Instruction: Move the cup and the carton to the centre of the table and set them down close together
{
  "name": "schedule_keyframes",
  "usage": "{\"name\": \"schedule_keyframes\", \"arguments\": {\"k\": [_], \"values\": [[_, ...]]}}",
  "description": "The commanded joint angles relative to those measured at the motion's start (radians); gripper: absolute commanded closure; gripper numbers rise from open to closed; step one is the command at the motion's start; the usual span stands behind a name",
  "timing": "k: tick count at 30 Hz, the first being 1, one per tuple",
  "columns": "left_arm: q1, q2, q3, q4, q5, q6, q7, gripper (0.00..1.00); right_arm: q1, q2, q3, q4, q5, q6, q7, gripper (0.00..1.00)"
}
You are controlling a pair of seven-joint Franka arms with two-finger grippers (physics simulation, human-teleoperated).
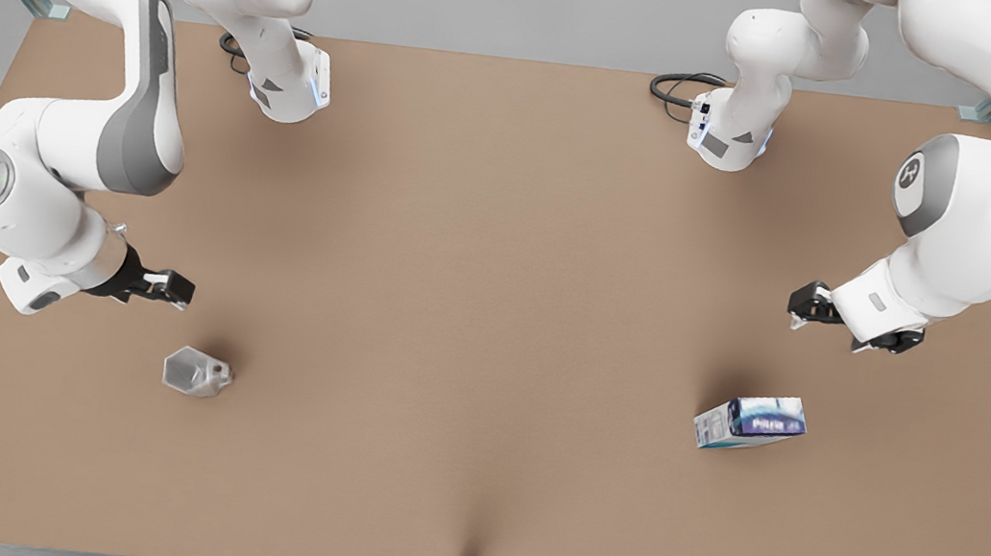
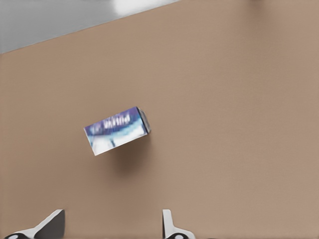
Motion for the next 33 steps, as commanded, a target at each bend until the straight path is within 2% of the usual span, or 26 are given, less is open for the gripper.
{"name": "schedule_keyframes", "arguments": {"k": [1, 5, 10, 18, 19, 20, 23, 25, 26, 33], "values": [[0.0, 0.0, 0.0, -0.003, 0.0, 0.001, 0.0, 0.0, -0.001, -0.002, 0.001, -0.001, 0.001, -0.002, -0.002, 0.0], [0.0, 0.001, 0.0, -0.003, 0.0, 0.002, 0.0, 0.0, 0.0, 0.009, 0.001, -0.012, -0.001, 0.018, -0.031, 0.0], [0.0, 0.009, 0.003, -0.004, 0.001, 0.001, 0.0, 0.0, 0.0, 0.095, -0.048, -0.047, 0.004, 0.129, -0.011, 0.0], [0.001, 0.007, 0.009, -0.032, 0.009, -0.001, 0.0, 0.0, 0.028, 0.274, -0.062, -0.014, 0.011, 0.279, 0.242, 0.0], [0.0, 0.009, 0.009, -0.035, 0.023, -0.001, 0.0, 0.0, 0.039, 0.302, -0.082, 0.008, 0.033, 0.279, 0.294, 0.0], [0.0, 0.007, 0.009, -0.04, 0.024, -0.001, 0.0, 0.0, 0.075, 0.336, -0.153, 0.037, 0.114, 0.277, 0.304, 0.0], [0.0, 0.009, 0.009, -0.04, 0.027, -0.001, 0.0, 0.0, 0.089, 0.405, -0.202, 0.118, 0.188, 0.265, 0.311, 0.0], [0.001, 0.009, 0.009, -0.04, 0.027, -0.001, 0.0, 0.0, 0.099, 0.406, -0.213, 0.118, 0.199, 0.276, 0.359, 0.0], [0.0, 0.009, 0.009, -0.04, 0.027, -0.001, 0.0, 0.0, 0.097, 0.416, -0.222, 0.118, 0.292, 0.276, 0.377, 0.0], [0.0, 0.01, 0.009, -0.04, 0.03, -0.001, 0.0, 0.0, 0.102, 0.422, -0.225, 0.089, 0.297, 0.26, 0.365, 0.0]]}}
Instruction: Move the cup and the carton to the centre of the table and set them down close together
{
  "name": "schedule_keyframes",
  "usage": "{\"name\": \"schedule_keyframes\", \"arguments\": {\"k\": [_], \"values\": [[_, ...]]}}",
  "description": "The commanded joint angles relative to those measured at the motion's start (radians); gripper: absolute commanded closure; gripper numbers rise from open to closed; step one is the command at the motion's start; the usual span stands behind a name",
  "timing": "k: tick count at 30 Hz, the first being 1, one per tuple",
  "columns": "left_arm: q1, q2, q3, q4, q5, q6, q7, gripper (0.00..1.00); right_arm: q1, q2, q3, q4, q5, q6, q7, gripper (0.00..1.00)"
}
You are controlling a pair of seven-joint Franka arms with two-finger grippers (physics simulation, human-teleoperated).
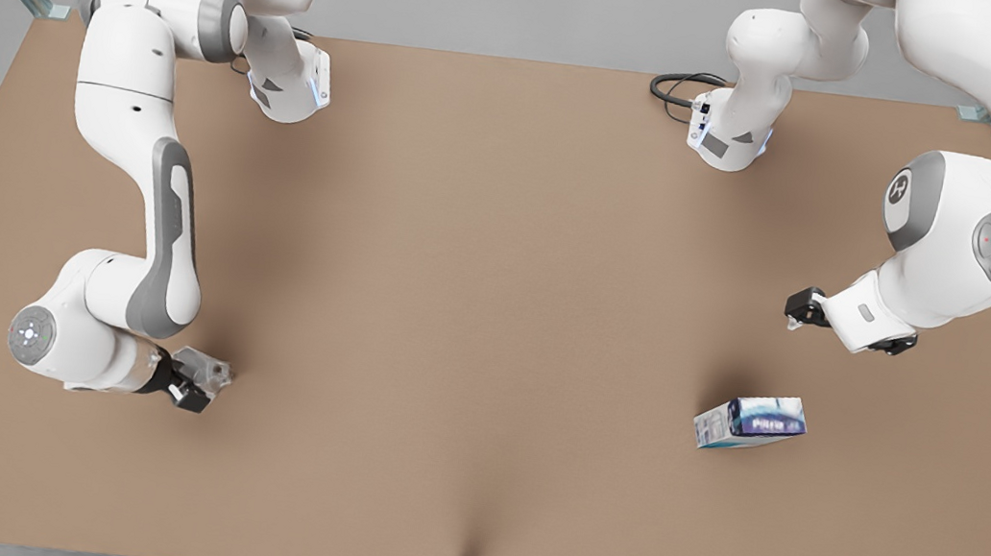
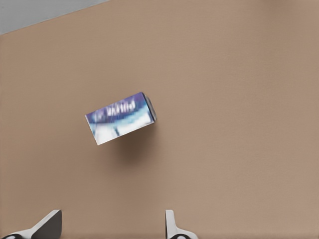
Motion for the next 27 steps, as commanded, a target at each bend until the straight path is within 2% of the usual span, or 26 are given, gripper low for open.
{"name": "schedule_keyframes", "arguments": {"k": [1, 17, 25, 26, 27], "values": [[-0.001, 0.0, 0.0, 0.0, 0.001, 0.0, 0.0, 0.0, 0.0, 0.007, -0.002, 0.0, 0.0, 0.002, -0.004, 0.0], [-0.001, 0.012, 0.002, 0.0, 0.001, 0.0, 0.0, 0.0, 0.005, 0.059, -0.009, -0.064, -0.002, 0.086, -0.076, 0.0], [0.001, 0.02, 0.003, 0.0, 0.001, 0.0, 0.0, 0.0, 0.048, 0.067, -0.006, -0.089, -0.092, 0.13, -0.071, 0.0], [0.001, 0.02, 0.006, 0.0, 0.001, 0.0, 0.0, 0.0, 0.048, 0.068, -0.006, -0.089, -0.103, 0.13, -0.07, 0.05], [-0.001, 0.02, 0.006, 0.0, 0.001, 0.0, 0.0, 0.0, 0.048, 0.07, -0.006, -0.089, -0.111, 0.13, -0.07, 0.14]]}}
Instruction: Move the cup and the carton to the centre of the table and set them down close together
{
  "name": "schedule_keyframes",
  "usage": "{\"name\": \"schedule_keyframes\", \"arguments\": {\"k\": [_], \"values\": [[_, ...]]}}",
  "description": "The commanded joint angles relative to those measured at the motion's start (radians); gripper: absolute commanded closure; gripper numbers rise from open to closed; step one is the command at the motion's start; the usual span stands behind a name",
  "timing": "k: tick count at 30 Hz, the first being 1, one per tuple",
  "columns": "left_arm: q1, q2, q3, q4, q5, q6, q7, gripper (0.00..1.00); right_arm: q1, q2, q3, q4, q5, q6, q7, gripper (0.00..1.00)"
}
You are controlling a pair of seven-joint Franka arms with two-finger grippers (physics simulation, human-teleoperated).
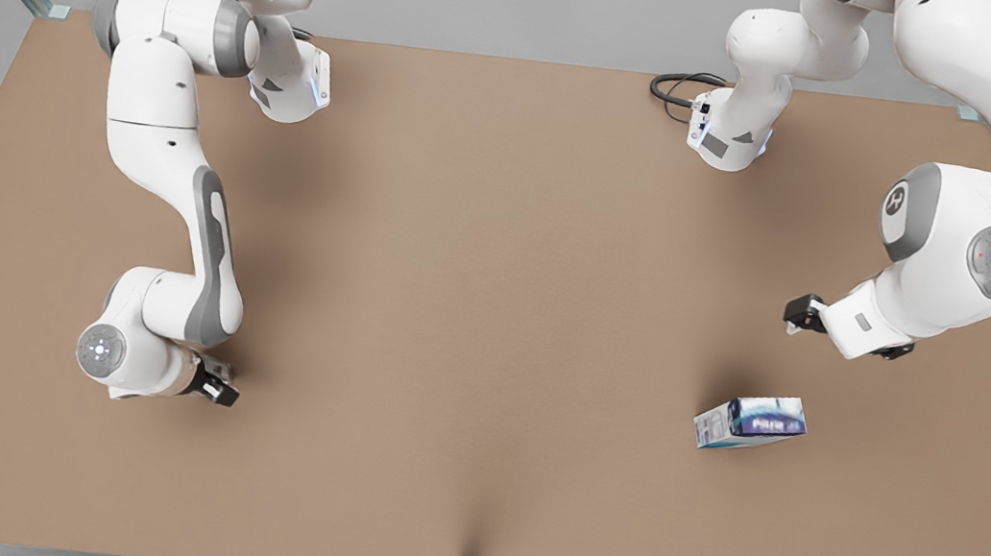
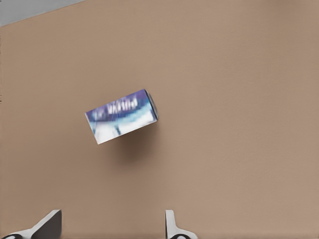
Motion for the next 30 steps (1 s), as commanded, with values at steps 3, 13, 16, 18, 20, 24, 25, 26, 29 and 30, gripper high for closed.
{"name": "schedule_keyframes", "arguments": {"k": [3, 13, 16, 18, 20, 24, 25, 26, 29, 30], "values": [[0.001, 0.0, 0.0, 0.0, 0.0, 0.0, -0.002, 0.0, 0.0, 0.008, -0.002, 0.005, -0.001, 0.005, -0.002, 0.76], [-0.001, 0.006, 0.002, 0.0, 0.0, 0.0, -0.002, 0.0, 0.0, 0.012, -0.003, 0.009, -0.001, 0.0, -0.002, 0.79], [-0.001, 0.005, 0.0, 0.0, 0.002, 0.0, -0.002, 0.0, 0.0, 0.014, -0.003, 0.011, -0.001, -0.002, -0.002, 0.79], [-0.001, 0.005, 0.002, 0.0, 0.002, 0.0, -0.002, 0.0, 0.0, 0.02, -0.005, 0.017, -0.001, -0.006, -0.005, 0.79], [0.001, 0.003, 0.002, 0.0, 0.002, 0.0, -0.002, 0.0, 0.002, 0.02, -0.006, 0.042, -0.001, -0.043, 0.0, 0.79], [0.001, 0.003, 0.002, 0.0, 0.0, 0.0, -0.002, 0.0, 0.023, 0.015, -0.003, 0.077, -0.023, -0.095, 0.012, 0.79], [0.001, 0.002, 0.002, 0.0, 0.002, -0.002, -0.002, 0.0, 0.025, 0.012, 0.003, 0.101, -0.029, -0.121, 0.046, 0.79], [-0.001, -0.001, 0.0, -0.002, 0.002, -0.009, -0.003, 0.0, 0.037, 0.012, 0.009, 0.126, -0.031, -0.147, 0.087, 0.79], [0.001, -0.023, 0.009, -0.015, -0.011, -0.014, -0.002, 0.0, 0.067, 0.025, 0.041, 0.227, -0.047, -0.241, 0.152, 0.79], [0.001, -0.037, 0.009, -0.018, -0.012, 0.002, -0.002, 0.0, 0.078, 0.038, 0.04, 0.269, -0.047, -0.271, 0.167, 0.79]]}}
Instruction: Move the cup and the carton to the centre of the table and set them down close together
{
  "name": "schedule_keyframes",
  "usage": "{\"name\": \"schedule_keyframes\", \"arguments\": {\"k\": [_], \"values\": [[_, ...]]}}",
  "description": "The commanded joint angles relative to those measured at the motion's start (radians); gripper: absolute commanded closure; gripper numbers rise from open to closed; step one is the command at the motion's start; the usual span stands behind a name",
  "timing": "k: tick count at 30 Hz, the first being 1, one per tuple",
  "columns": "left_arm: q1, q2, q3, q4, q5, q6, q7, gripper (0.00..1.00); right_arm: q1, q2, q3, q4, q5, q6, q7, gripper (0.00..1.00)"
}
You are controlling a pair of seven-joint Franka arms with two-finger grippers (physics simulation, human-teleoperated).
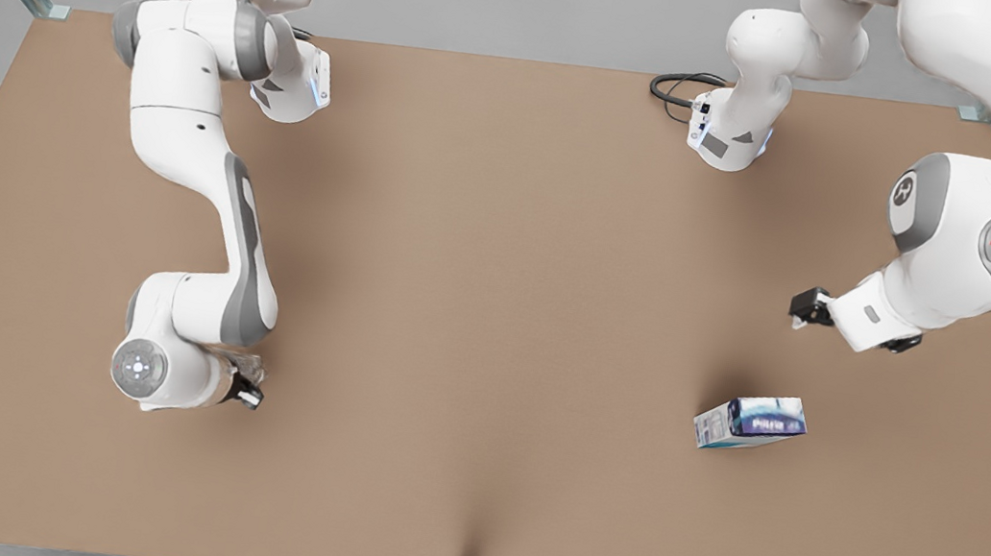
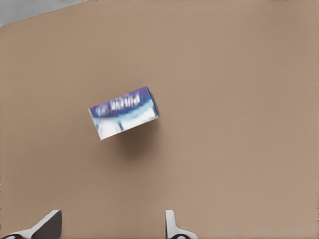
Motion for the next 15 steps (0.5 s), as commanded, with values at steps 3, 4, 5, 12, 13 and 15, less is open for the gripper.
{"name": "schedule_keyframes", "arguments": {"k": [3, 4, 5, 12, 13, 15], "values": [[-0.003, -0.001, -0.001, -0.013, -0.005, 0.108, -0.074, 0.0, 0.061, 0.069, -0.019, 0.154, 0.003, -0.103, 0.086, 0.79], [-0.018, -0.001, -0.001, -0.031, -0.005, 0.127, -0.17, 0.0, 0.084, 0.076, -0.019, 0.179, 0.005, -0.107, 0.123, 0.79], [-0.034, 0.007, 0.0, -0.036, -0.004, 0.127, -0.211, 0.0, 0.104, 0.086, -0.019, 0.199, 0.008, -0.107, 0.164, 0.79], [-0.101, 0.012, -0.001, -0.134, -0.005, 0.255, -1.047, 0.0, 0.234, 0.22, -0.017, 0.417, 0.068, -0.104, 0.437, 0.79], [-0.11, 0.009, -0.001, -0.174, -0.002, 0.297, -1.061, 0.0, 0.251, 0.244, -0.011, 0.45, 0.069, -0.092, 0.503, 0.79], [-0.11, 0.036, 0.0, -0.172, 0.002, 0.417, -1.253, 0.0, 0.293, 0.257, -0.009, 0.496, 0.123, -0.089, 0.605, 0.79]]}}
